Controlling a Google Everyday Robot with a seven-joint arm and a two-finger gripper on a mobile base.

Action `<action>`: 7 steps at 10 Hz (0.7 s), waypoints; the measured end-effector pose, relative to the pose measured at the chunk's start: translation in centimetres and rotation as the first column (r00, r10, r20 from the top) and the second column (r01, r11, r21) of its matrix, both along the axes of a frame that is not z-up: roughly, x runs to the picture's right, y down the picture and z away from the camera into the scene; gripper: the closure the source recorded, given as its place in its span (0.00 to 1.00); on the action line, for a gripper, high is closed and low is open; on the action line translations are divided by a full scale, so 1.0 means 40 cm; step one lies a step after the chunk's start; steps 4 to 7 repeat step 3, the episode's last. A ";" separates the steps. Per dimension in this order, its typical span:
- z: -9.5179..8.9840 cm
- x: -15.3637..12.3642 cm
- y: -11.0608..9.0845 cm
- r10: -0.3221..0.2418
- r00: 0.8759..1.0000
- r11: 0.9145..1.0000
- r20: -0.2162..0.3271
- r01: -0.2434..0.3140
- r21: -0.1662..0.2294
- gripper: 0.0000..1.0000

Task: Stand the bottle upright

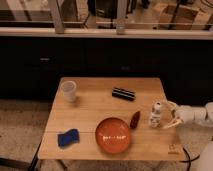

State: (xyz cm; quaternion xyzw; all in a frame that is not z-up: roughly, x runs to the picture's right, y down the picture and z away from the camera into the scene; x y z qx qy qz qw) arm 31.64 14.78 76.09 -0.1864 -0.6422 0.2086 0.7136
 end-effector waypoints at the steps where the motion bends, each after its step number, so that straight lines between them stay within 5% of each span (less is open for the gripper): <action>1: -0.008 -0.008 -0.005 -0.018 1.000 1.000 0.000 0.018 -0.004 0.20; 7: -0.019 -0.025 -0.015 -0.042 0.999 0.999 0.004 0.042 -0.019 0.20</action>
